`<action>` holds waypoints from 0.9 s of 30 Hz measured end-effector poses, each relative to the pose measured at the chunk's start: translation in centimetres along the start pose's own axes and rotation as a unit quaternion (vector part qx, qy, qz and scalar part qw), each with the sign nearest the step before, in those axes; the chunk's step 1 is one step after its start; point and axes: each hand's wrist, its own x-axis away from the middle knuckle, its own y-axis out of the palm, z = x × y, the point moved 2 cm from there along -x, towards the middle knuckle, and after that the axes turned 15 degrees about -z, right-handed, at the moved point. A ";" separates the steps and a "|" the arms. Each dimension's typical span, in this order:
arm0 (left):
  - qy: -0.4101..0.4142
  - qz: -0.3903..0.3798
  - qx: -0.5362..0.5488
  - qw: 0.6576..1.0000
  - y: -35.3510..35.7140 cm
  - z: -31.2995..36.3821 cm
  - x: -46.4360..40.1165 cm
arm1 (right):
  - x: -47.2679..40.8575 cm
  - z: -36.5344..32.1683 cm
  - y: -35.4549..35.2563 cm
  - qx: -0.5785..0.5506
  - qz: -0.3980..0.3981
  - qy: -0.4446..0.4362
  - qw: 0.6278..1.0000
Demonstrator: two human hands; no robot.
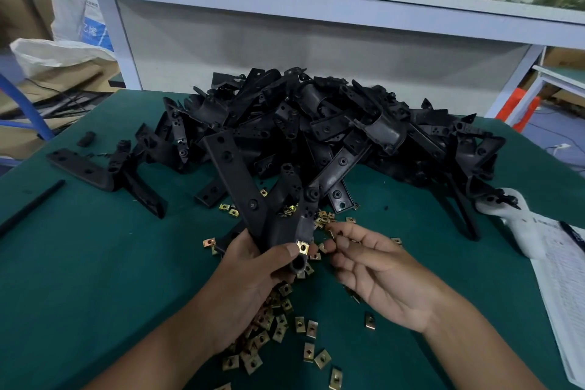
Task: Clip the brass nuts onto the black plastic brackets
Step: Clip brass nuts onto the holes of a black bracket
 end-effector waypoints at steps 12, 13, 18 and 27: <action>-0.009 -0.037 -0.039 0.998 0.0 -0.2 0.1 | 0.0 0.0 -0.1 0.005 -0.029 -0.007 1.000; -0.011 -0.036 -0.037 0.999 0.0 -0.2 0.1 | 0.0 0.0 0.0 0.012 -0.031 -0.009 0.999; -0.006 -0.031 -0.050 0.998 -0.3 -0.3 0.2 | -0.1 0.0 -0.1 0.015 -0.032 -0.026 0.999; 0.012 -0.005 -0.058 0.998 -0.4 0.1 0.1 | -0.1 -0.2 -0.4 0.064 -0.004 -0.054 0.996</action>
